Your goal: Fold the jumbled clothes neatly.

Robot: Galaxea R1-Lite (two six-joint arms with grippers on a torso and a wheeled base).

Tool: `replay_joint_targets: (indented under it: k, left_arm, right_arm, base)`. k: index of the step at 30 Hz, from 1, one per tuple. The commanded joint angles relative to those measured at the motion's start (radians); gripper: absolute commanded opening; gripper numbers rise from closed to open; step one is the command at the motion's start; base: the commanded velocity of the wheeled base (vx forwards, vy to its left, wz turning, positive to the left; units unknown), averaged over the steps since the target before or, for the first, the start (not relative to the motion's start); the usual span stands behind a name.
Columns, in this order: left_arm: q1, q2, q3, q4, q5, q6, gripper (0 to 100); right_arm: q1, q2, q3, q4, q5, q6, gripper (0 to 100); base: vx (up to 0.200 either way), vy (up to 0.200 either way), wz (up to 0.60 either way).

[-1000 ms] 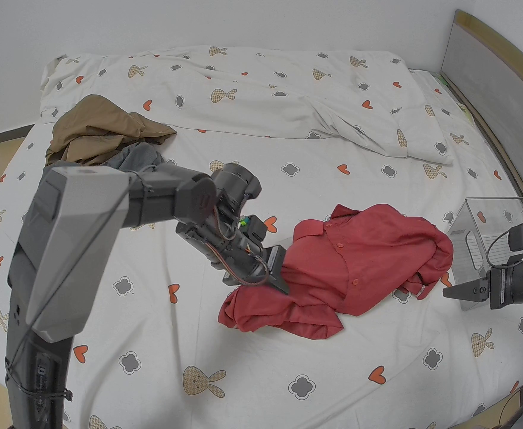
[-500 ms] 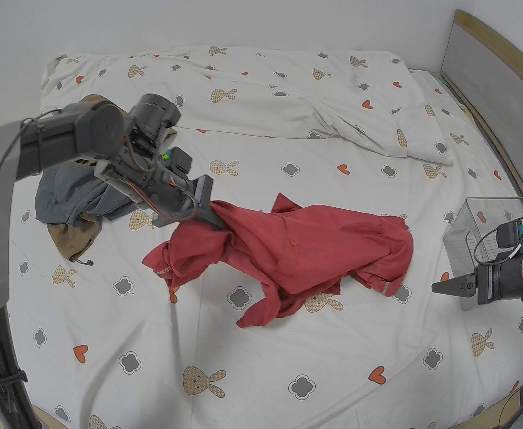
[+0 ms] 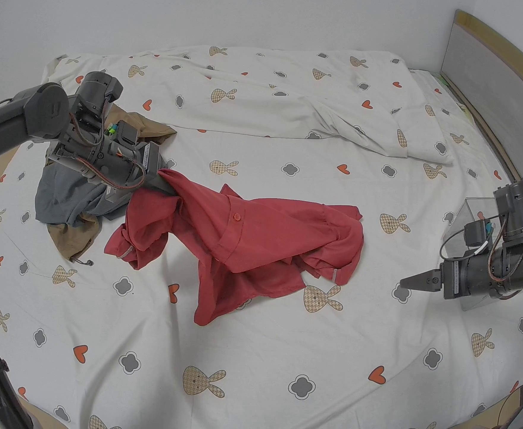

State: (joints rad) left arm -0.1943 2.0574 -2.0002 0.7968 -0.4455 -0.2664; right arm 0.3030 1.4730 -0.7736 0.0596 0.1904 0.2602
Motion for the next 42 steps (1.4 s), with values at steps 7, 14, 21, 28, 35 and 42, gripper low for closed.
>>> replay_joint_targets:
  k: [7, 14, 21, 28, 35, 42]
  left_arm:
    - [0.009, 0.000, 0.000, -0.019, 0.160, 0.012, 100]
    - [0.015, -0.007, 0.000, -0.105, 0.304, 0.010, 100]
    - [-0.096, -0.186, 0.225, -0.103, 0.189, 0.157, 100]
    - [-0.272, -0.171, 0.590, -0.298, 0.223, -0.039, 100]
    - [-0.364, -0.069, 0.825, -0.599, 0.498, -0.126, 100]
    - [-0.367, -0.059, 0.870, -0.639, 0.498, -0.126, 0]
  right_arm:
    - [0.111, 0.133, -0.042, -0.015, -0.002, 0.014, 100]
    - [0.169, 0.271, -0.133, -0.015, -0.003, 0.019, 100]
    - [0.211, 0.380, -0.223, -0.015, -0.006, 0.021, 100]
    - [0.237, 0.394, -0.242, -0.015, -0.045, 0.033, 100]
    - [0.217, 0.379, -0.211, -0.015, -0.046, 0.034, 100]
    - [0.205, 0.363, -0.194, -0.015, -0.045, 0.036, 100]
  base:
    - [0.000, 0.000, 0.00]
    - [0.000, 0.000, 0.00]
    - [0.000, 0.000, 0.00]
    - [0.000, 0.000, 0.00]
    - [0.000, 0.000, 0.00]
    - [0.000, 0.000, 0.00]
